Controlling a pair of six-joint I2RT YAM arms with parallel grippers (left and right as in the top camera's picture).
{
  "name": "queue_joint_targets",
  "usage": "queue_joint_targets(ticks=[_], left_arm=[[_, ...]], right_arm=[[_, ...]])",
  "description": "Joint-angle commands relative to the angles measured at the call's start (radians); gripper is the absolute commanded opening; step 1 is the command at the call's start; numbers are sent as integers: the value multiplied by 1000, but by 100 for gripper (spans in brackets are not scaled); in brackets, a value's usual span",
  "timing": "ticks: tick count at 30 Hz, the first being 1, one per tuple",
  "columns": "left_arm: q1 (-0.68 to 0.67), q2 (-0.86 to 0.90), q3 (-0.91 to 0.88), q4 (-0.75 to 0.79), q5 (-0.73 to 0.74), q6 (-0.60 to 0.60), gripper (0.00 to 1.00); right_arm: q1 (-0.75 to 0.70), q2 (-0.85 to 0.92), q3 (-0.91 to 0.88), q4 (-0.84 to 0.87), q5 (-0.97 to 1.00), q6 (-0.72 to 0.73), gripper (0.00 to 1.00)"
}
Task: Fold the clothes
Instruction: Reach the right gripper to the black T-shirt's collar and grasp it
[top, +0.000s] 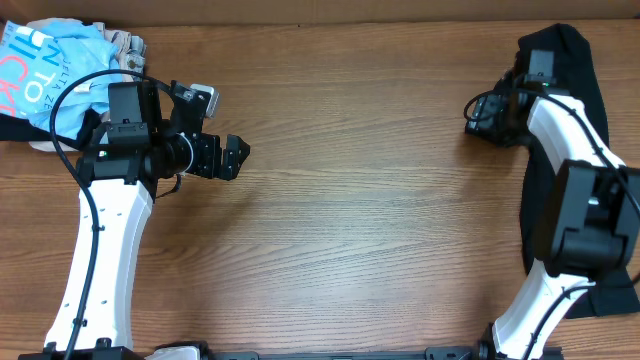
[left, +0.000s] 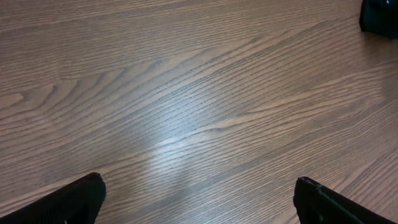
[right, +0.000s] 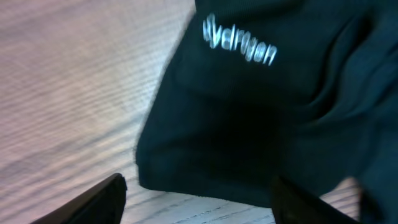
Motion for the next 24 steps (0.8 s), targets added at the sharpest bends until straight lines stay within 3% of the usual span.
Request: queue_joint_targets(ticks=[1, 6, 10, 13, 14, 17, 24], left_arm=[[5, 6, 23, -2, 3, 1, 100], [4, 6, 23, -2, 3, 2, 100], [5, 6, 23, -2, 3, 1, 100], [5, 6, 23, -2, 3, 2, 100], [5, 6, 23, -2, 2, 2, 100], [5, 6, 23, 3, -17, 1, 100], [6, 6, 23, 28, -138, -7, 100]], right_arm=[[6, 46, 20, -6, -8, 21, 72], [8, 105, 20, -5, -9, 76, 71], [13, 150, 20, -4, -9, 76, 62], [20, 164, 20, -5, -23, 80, 37], [24, 164, 20, -4, -44, 80, 24], [39, 151, 28, -17, -143, 79, 4], [182, 110, 107, -153, -306, 78, 4]])
